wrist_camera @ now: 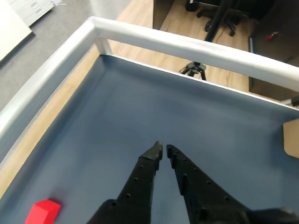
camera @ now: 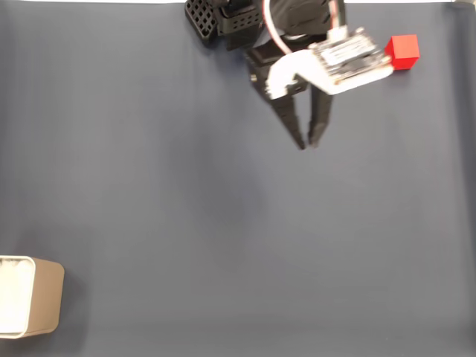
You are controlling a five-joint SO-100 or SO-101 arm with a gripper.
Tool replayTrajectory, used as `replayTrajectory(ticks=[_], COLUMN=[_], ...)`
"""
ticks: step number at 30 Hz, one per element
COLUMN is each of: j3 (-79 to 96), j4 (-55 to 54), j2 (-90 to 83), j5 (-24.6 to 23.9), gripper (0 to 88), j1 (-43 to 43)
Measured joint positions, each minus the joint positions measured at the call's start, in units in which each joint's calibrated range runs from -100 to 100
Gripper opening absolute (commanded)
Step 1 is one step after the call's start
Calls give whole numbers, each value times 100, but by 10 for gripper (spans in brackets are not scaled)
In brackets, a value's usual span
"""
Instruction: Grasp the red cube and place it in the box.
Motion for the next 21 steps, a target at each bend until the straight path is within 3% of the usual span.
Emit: replayTrajectory(ticks=[21], j3=[0], j4=[636], j2=[-234], j5=[-44], gripper=[8], j1=[-2426])
